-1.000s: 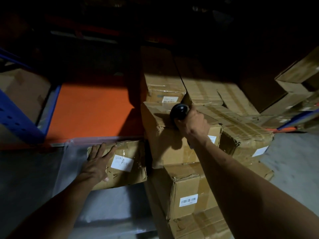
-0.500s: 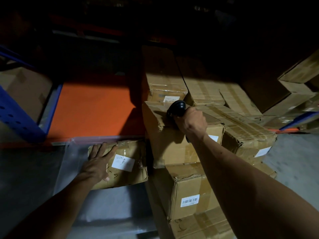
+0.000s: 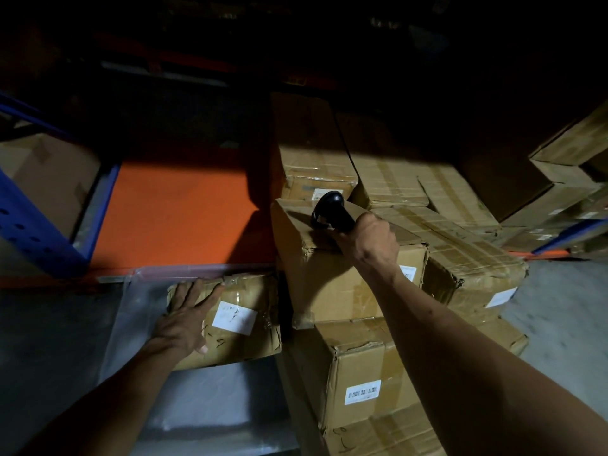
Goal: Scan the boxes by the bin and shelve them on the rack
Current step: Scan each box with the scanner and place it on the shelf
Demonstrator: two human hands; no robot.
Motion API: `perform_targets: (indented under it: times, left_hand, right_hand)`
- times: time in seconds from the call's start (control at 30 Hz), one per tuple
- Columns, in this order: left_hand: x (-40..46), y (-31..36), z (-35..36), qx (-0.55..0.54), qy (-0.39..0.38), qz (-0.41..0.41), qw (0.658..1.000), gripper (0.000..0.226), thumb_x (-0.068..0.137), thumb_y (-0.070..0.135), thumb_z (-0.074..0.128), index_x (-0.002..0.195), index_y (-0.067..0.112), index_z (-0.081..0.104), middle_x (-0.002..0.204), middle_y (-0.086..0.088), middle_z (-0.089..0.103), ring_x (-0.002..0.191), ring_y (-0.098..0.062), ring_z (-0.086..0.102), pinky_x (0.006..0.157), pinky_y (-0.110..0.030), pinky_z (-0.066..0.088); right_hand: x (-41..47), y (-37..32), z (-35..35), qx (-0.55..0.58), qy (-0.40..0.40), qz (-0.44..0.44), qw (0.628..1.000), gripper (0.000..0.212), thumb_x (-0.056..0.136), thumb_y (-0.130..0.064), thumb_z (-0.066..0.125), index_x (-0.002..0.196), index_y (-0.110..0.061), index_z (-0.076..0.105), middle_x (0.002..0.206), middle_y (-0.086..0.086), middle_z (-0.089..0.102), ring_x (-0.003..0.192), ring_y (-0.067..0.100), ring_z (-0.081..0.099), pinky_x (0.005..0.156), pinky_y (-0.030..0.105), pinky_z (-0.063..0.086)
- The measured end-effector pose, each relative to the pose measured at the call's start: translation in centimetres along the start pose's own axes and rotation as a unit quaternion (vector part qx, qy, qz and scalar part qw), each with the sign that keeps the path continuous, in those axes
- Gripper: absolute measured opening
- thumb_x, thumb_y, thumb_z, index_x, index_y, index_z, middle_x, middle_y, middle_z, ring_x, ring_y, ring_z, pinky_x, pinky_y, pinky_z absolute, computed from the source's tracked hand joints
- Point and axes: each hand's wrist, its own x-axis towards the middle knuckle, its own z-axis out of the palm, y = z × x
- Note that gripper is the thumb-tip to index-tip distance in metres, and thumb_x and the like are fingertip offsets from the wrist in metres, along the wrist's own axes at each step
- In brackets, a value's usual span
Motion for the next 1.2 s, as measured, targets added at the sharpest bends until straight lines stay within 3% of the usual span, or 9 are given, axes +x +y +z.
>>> perform_targets:
  times: [0.23, 0.33, 0.47, 0.67, 0.8, 0.93, 1.0, 1.1, 1.2]
  left_hand:
    - [0.3, -0.4, 0.4, -0.013, -0.005, -0.002, 1.0, 0.133, 0.071, 0.022, 0.087, 0.154, 0.039, -0.017, 0.163, 0.002, -0.025, 0.151, -0.028, -0.022, 0.121, -0.048, 0.023]
    - [0.5, -0.5, 0.7, -0.013, 0.001, 0.006, 1.0, 0.134, 0.069, 0.024, 0.088, 0.154, 0.039, -0.016, 0.164, 0.002, -0.023, 0.151, -0.028, -0.021, 0.121, -0.048, 0.023]
    - [0.9, -1.7, 1.0, -0.021, 0.009, 0.037, 0.999, 0.133, 0.068, 0.026, 0.088, 0.155, 0.038, -0.012, 0.164, 0.002, -0.021, 0.151, -0.028, -0.02, 0.122, -0.048, 0.02]
    - [1.6, -4.9, 2.7, -0.114, 0.032, 0.087, 0.989, 0.132, 0.061, 0.02, 0.088, 0.151, 0.056, -0.002, 0.164, 0.014, -0.018, 0.151, -0.019, -0.019, 0.114, -0.053, 0.034]
    - [1.0, -6.3, 3.8, -0.145, 0.038, 0.103, 0.983, 0.136, 0.057, 0.034, 0.09, 0.153, 0.049, -0.005, 0.164, 0.019, -0.013, 0.151, -0.012, -0.02, 0.12, -0.059, 0.016]
    - [0.0, -5.8, 4.5, -0.299, 0.079, 0.053, 0.95, 0.125, 0.066, 0.064, 0.08, 0.149, 0.055, -0.013, 0.163, 0.015, -0.019, 0.143, -0.015, -0.036, 0.117, -0.058, -0.008]
    - [0.0, -5.3, 4.2, -0.408, 0.101, -0.036, 0.907, 0.106, 0.073, 0.072, 0.069, 0.148, 0.061, -0.004, 0.167, 0.006, -0.012, 0.149, -0.018, -0.019, 0.119, -0.049, 0.006]
    - [-0.5, -5.2, 5.5, -0.505, 0.099, -0.054, 0.856, 0.069, 0.083, 0.066, 0.064, 0.145, 0.053, 0.038, 0.14, 0.01, 0.059, 0.132, -0.011, 0.052, 0.109, -0.036, 0.044]
    - [-1.4, -5.1, 7.6, -0.574, 0.125, -0.064, 0.806, 0.051, 0.078, 0.056, 0.075, 0.124, 0.036, 0.066, 0.115, 0.015, 0.071, 0.106, -0.004, 0.067, 0.101, -0.034, 0.052]
  right_hand:
    - [-1.2, 0.0, 0.4, 0.002, 0.016, 0.016, 1.0, 0.055, 0.094, -0.053, 0.067, 0.124, -0.007, 0.058, 0.105, 0.011, 0.064, 0.101, 0.029, 0.065, 0.093, 0.045, 0.056]
    - [-3.6, 0.1, 1.6, -0.013, 0.124, -0.031, 0.992, 0.067, 0.096, -0.056, 0.061, 0.142, -0.01, 0.047, 0.138, 0.017, 0.053, 0.13, 0.034, 0.046, 0.112, 0.046, 0.035]
    - [-9.1, -1.3, 5.8, 0.111, 0.232, -0.179, 0.95, 0.049, 0.095, -0.042, 0.067, 0.133, -0.013, 0.057, 0.132, 0.014, 0.056, 0.122, 0.027, 0.047, 0.104, 0.04, 0.039]
    - [-11.9, -2.5, 16.5, 0.204, -0.023, -0.142, 0.968, 0.063, 0.095, -0.041, 0.069, 0.148, -0.013, 0.048, 0.145, 0.016, 0.048, 0.133, 0.033, 0.045, 0.112, 0.042, 0.038]
    - [-9.1, -2.9, 20.7, 0.277, -0.132, 0.019, 0.952, 0.084, 0.097, -0.068, 0.047, 0.164, -0.027, 0.017, 0.164, 0.018, 0.029, 0.148, 0.037, 0.032, 0.12, 0.046, 0.026]
    - [-7.8, -2.8, 23.2, 0.32, -0.144, 0.136, 0.927, 0.08, 0.096, -0.073, 0.042, 0.162, -0.031, 0.022, 0.152, 0.022, 0.047, 0.137, 0.043, 0.044, 0.111, 0.047, 0.034]
    - [-8.5, -2.2, 24.0, 0.316, -0.138, 0.145, 0.928, 0.076, 0.093, -0.073, 0.049, 0.157, -0.038, 0.029, 0.15, 0.02, 0.048, 0.137, 0.043, 0.043, 0.111, 0.049, 0.035]
    - [-10.3, -1.4, 25.1, 0.329, -0.118, 0.154, 0.924, 0.067, 0.078, -0.071, 0.066, 0.14, -0.051, 0.046, 0.147, 0.017, 0.045, 0.135, 0.039, 0.042, 0.113, 0.048, 0.038]
    - [-11.5, -0.8, 26.3, 0.406, -0.087, 0.171, 0.894, 0.064, 0.06, -0.069, 0.077, 0.12, -0.055, 0.061, 0.143, 0.004, 0.056, 0.134, 0.026, 0.05, 0.114, 0.048, 0.042]
